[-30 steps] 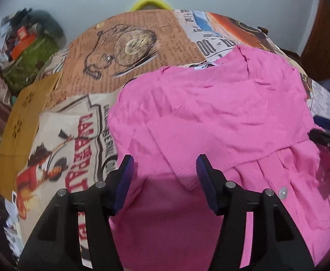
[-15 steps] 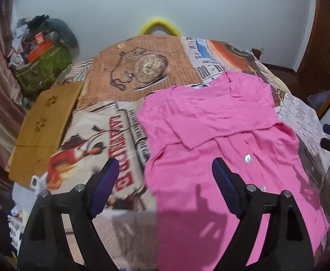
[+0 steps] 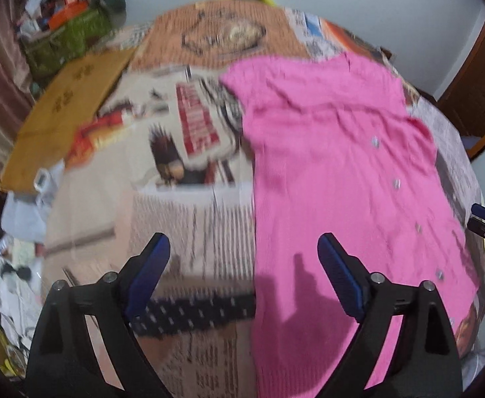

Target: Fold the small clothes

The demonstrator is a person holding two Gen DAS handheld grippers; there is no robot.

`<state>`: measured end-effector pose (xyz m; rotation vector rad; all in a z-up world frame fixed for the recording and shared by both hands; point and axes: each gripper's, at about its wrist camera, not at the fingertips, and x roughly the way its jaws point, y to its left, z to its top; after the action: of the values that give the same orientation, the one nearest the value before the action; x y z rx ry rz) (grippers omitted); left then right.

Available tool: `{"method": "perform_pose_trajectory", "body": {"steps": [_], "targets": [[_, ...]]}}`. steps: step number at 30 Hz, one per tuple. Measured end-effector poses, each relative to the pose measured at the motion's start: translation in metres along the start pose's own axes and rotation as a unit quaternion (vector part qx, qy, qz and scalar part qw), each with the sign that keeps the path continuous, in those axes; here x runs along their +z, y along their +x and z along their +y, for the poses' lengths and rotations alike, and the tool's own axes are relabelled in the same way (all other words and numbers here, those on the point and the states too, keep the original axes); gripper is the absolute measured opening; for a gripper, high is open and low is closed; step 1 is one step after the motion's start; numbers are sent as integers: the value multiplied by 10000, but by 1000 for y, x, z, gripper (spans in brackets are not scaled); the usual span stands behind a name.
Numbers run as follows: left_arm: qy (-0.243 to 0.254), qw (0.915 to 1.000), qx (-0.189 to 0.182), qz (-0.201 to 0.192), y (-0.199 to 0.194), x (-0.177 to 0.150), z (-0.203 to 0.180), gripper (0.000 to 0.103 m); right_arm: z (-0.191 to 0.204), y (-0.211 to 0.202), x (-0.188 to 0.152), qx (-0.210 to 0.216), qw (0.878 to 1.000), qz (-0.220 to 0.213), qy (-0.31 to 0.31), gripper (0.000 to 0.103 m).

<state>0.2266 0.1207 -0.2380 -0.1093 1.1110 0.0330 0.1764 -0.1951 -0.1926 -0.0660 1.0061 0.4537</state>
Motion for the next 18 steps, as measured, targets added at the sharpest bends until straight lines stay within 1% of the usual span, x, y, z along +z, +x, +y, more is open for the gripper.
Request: {"method": "perform_pose_trajectory", "body": {"steps": [2, 4, 5, 7, 8, 10, 11, 12, 13, 14, 15, 16, 17, 18], "targets": [[2, 9999, -63, 126, 6, -10, -1, 86, -4, 6, -10, 102, 9997, 124, 187, 57], [1, 9995, -156, 260, 12, -21, -3, 76, -5, 12, -19, 138, 9993, 223, 284, 57], [-19, 9993, -219, 309, 14, -25, -3, 72, -4, 13, -22, 147, 9992, 257, 286, 57], [-84, 9987, -404, 313, 15, -31, -4, 60, -3, 16, -25, 177, 9990, 313, 272, 57], [-44, 9985, -462, 297, 14, -33, -6, 56, -2, 18, -26, 209, 9989, 328, 263, 57], [52, 9976, -641, 261, 11, -36, -12, 31, 0, 19, -26, 260, 9989, 288, 254, 57], [89, 9973, -681, 253, 9, -37, -15, 26, 1, 19, -26, 305, 9988, 277, 256, 57], [143, 9971, -708, 240, 9, -38, -19, 16, 3, 20, -26, 340, 9988, 265, 251, 55], [204, 9970, -719, 223, 8, -38, -23, 9, 4, 21, -27, 342, 9988, 253, 228, 51], [252, 9970, -698, 204, 7, -39, -27, 7, 7, 23, -26, 332, 9990, 245, 194, 48], [287, 9974, -638, 174, 6, -39, -30, 6, 8, 23, -27, 363, 9989, 234, 179, 42], [310, 9976, -597, 147, 6, -37, -31, 5, 10, 24, -28, 418, 9987, 237, 165, 30], [315, 9978, -574, 119, 6, -36, -32, 5, 11, 25, -28, 464, 9985, 237, 161, 24], [319, 9979, -547, 95, 5, -36, -32, 5, 14, 25, -28, 513, 9983, 242, 150, 11]]}}
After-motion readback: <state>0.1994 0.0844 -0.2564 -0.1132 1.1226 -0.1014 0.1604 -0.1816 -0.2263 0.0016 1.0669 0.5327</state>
